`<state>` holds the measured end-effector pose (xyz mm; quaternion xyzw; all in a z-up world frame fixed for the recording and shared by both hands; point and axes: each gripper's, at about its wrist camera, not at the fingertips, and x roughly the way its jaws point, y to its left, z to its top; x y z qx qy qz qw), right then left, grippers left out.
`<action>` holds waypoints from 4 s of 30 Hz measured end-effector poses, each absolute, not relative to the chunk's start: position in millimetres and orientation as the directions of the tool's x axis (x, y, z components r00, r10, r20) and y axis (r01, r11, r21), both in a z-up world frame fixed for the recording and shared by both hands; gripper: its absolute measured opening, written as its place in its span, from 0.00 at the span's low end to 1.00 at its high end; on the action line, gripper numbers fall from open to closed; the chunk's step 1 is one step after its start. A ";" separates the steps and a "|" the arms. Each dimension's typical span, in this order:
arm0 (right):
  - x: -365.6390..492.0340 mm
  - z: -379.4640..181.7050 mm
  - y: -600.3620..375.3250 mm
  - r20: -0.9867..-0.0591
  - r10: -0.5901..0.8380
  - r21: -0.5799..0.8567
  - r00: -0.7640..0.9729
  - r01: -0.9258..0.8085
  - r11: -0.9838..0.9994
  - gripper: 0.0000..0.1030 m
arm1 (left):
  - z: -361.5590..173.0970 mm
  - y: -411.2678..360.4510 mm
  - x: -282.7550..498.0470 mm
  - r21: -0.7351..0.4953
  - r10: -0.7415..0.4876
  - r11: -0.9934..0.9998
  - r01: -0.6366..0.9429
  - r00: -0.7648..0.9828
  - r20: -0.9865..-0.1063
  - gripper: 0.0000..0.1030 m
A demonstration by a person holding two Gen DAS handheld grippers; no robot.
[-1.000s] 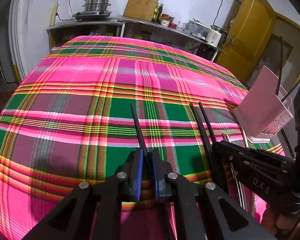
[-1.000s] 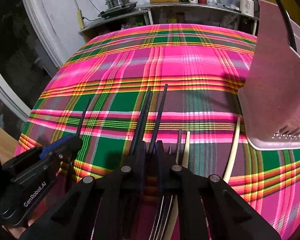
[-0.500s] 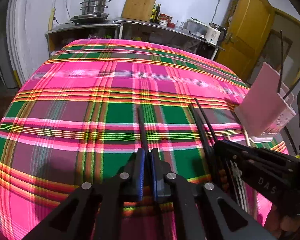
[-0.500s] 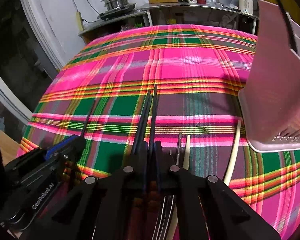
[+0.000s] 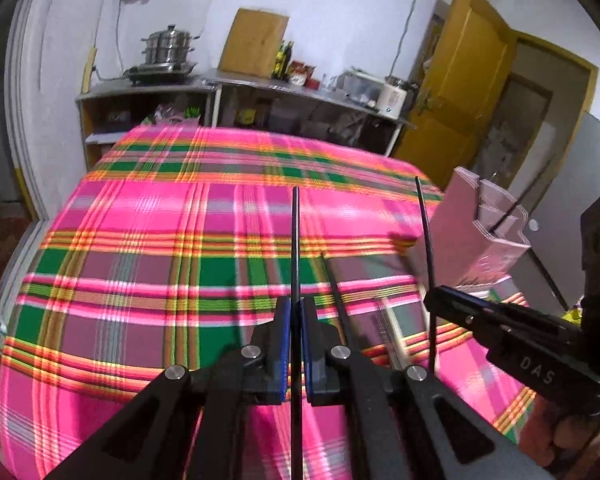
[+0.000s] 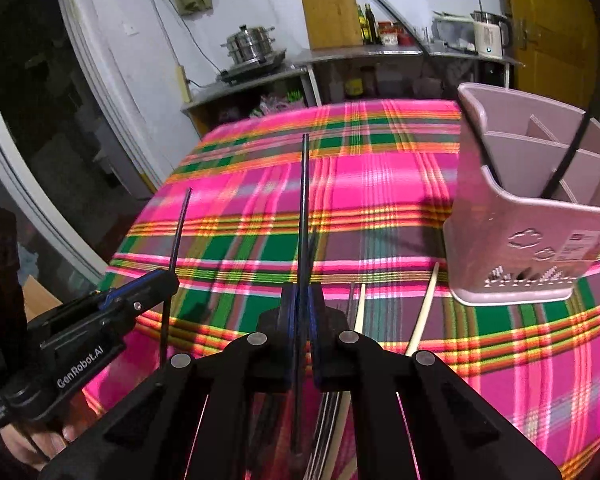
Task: Organize utensils
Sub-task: 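Lift both black chopsticks upright and carry them above the pink basket, then lower the chopsticks into the basket and open both tools, then move both open tools back down toward the remaining chopsticks on the table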
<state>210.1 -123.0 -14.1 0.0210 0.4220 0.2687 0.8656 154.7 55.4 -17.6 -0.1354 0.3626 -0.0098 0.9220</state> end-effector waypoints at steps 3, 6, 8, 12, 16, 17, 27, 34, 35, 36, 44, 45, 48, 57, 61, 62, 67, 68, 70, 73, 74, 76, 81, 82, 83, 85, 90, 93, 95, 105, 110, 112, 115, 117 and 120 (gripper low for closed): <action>199.5 -1.4 -131.0 -0.701 0.494 0.268 0.515 -0.452 0.851 0.06 | -1.4 50.0 146.2 -0.263 -0.135 0.963 -0.052 0.753 -0.644 0.05; 188.4 12.5 -140.9 -0.679 0.502 0.271 0.535 -0.453 0.849 0.06 | 13.5 44.1 138.8 -0.264 -0.150 0.964 -0.027 0.765 -0.626 0.05; 182.9 20.0 -147.8 -0.667 0.506 0.275 0.547 -0.450 0.850 0.06 | 23.5 40.0 133.7 -0.265 -0.161 0.964 -0.010 0.774 -0.613 0.05; 172.2 35.4 -163.9 -0.639 0.512 0.285 0.574 -0.442 0.851 0.06 | 41.5 33.0 125.4 -0.273 -0.184 0.962 0.021 0.789 -0.587 0.05; 163.9 48.8 -177.7 -0.617 0.510 0.288 0.600 -0.431 0.855 0.06 | 57.3 24.7 121.5 -0.269 -0.199 0.962 0.048 0.799 -0.568 0.05; 162.1 51.4 -180.7 -0.612 0.508 0.288 0.606 -0.427 0.857 0.06 | 61.1 21.6 121.1 -0.267 -0.204 0.962 0.057 0.800 -0.564 0.05; 146.0 71.5 -216.9 -0.578 0.482 0.291 0.659 -0.386 0.875 0.06 | 78.0 -9.8 124.8 -0.294 -0.287 0.946 0.135 0.772 -0.567 0.05; 151.4 71.7 -245.3 -0.580 0.448 0.301 0.681 -0.332 0.894 0.06 | 82.1 -35.1 151.0 -0.305 -0.336 0.934 0.187 0.747 -0.573 0.05; 152.8 72.4 -248.7 -0.580 0.443 0.302 0.684 -0.325 0.896 0.06 | 83.6 -39.0 157.0 -0.306 -0.341 0.932 0.191 0.745 -0.574 0.05; 155.0 73.5 -251.9 -0.579 0.438 0.303 0.687 -0.318 0.898 0.06 | 85.1 -42.2 162.1 -0.309 -0.347 0.931 0.196 0.743 -0.573 0.05; 179.9 96.9 -279.5 -0.544 0.397 0.295 0.739 -0.275 0.915 0.06 | 112.9 -63.8 204.7 -0.326 -0.383 0.915 0.236 0.757 -0.529 0.05; 183.9 100.9 -282.1 -0.538 0.392 0.294 0.747 -0.269 0.917 0.06 | 116.3 -64.5 209.5 -0.328 -0.385 0.914 0.237 0.761 -0.523 0.05; 194.3 111.3 -288.2 -0.519 0.380 0.294 0.766 -0.257 0.921 0.06 | 127.8 -68.0 225.0 -0.332 -0.385 0.913 0.238 0.773 -0.504 0.05; 229.0 134.6 -296.3 -0.471 0.367 0.297 0.802 -0.247 0.922 0.06 | 153.1 -72.6 260.3 -0.327 -0.373 0.914 0.239 0.810 -0.451 0.05; 244.6 134.6 -294.1 -0.468 0.362 0.292 0.806 -0.246 0.924 0.06 | 151.4 -77.1 272.2 -0.320 -0.364 0.918 0.234 0.816 -0.449 0.05; 246.7 132.5 -293.3 -0.471 0.361 0.290 0.805 -0.245 0.925 0.06 | 148.6 -78.1 275.4 -0.318 -0.360 0.920 0.230 0.815 -0.454 0.05; 262.5 111.1 -289.2 -0.515 0.352 0.286 0.781 -0.230 0.930 0.06 | 127.1 -80.2 288.0 -0.316 -0.352 0.924 0.214 0.798 -0.489 0.05; 265.5 105.6 -287.9 -0.527 0.350 0.284 0.774 -0.227 0.932 0.06 | 122.3 -80.5 289.4 -0.315 -0.351 0.925 0.213 0.794 -0.496 0.05; 269.9 96.3 -284.8 -0.547 0.344 0.276 0.763 -0.224 0.935 0.06 | 113.7 -81.4 290.9 -0.311 -0.351 0.926 0.212 0.787 -0.508 0.05; 274.3 82.7 -280.9 -0.573 0.340 0.266 0.745 -0.223 0.938 0.06 | 103.7 -82.7 291.0 -0.299 -0.348 0.930 0.215 0.779 -0.522 0.05; 275.7 78.4 -279.8 -0.581 0.339 0.265 0.740 -0.222 0.938 0.06 | 100.5 -82.8 291.4 -0.297 -0.347 0.931 0.215 0.776 -0.526 0.05; 277.0 70.9 -277.3 -0.596 0.336 0.263 0.729 -0.219 0.940 0.06 | 95.6 -83.3 291.3 -0.294 -0.345 0.932 0.213 0.773 -0.533 0.05; 280.3 57.2 -277.0 -0.625 0.335 0.266 0.706 -0.211 0.941 0.06 | 81.1 -83.4 292.0 -0.291 -0.338 0.935 0.203 0.759 -0.556 0.05; 280.9 55.1 -277.3 -0.630 0.338 0.271 0.699 -0.210 0.939 0.06 | 79.4 -83.6 292.0 -0.289 -0.337 0.936 0.202 0.756 -0.561 0.05; 281.2 53.8 -277.5 -0.634 0.341 0.276 0.694 -0.209 0.938 0.06 | 78.0 -83.4 291.5 -0.288 -0.337 0.936 0.203 0.754 -0.564 0.06; 279.9 53.9 -278.1 -0.635 0.336 0.273 0.696 -0.205 0.940 0.07 | 77.2 -81.9 290.0 -0.283 -0.332 0.938 0.200 0.753 -0.568 0.07; 268.5 60.0 -283.5 -0.617 0.324 0.268 0.717 -0.196 0.943 0.16 | 81.3 -76.3 277.1 -0.284 -0.332 0.937 0.202 0.765 -0.552 0.16; 258.2 63.2 -285.5 -0.609 0.319 0.264 0.727 -0.193 0.945 0.17 | 84.7 -72.7 265.9 -0.285 -0.333 0.936 0.204 0.774 -0.539 0.17; 251.3 65.2 -286.6 -0.604 0.320 0.264 0.730 -0.195 0.945 0.17 | 85.9 -69.6 258.4 -0.284 -0.329 0.937 0.201 0.778 -0.535 0.17; 225.5 73.5 -289.4 -0.585 0.314 0.251 0.747 -0.201 0.947 0.18 | 93.1 -62.2 225.4 -0.277 -0.320 0.940 0.198 0.789 -0.524 0.17; 211.4 77.2 -292.3 -0.573 0.320 0.254 0.754 -0.207 0.945 0.18 | 92.3 -57.0 207.6 -0.270 -0.313 0.943 0.194 0.795 -0.520 0.17; 205.1 77.7 -291.5 -0.570 0.323 0.255 0.755 -0.212 0.944 0.18 | 90.8 -53.4 200.3 -0.268 -0.307 0.945 0.190 0.798 -0.519 0.17; 193.3 76.6 -289.3 -0.568 0.332 0.255 0.753 -0.222 0.941 0.18 | 86.6 -45.3 188.9 -0.263 -0.296 0.948 0.179 0.801 -0.520 0.17; 187.9 75.8 -286.1 -0.569 0.340 0.257 0.749 -0.231 0.939 0.18 | 82.4 -38.6 180.0 -0.262 -0.287 0.950 0.170 0.803 -0.522 0.17; 177.8 73.3 -277.5 -0.575 0.356 0.251 0.737 -0.255 0.934 0.18 | 75.6 -28.3 168.5 -0.252 -0.266 0.956 0.150 0.805 -0.531 0.17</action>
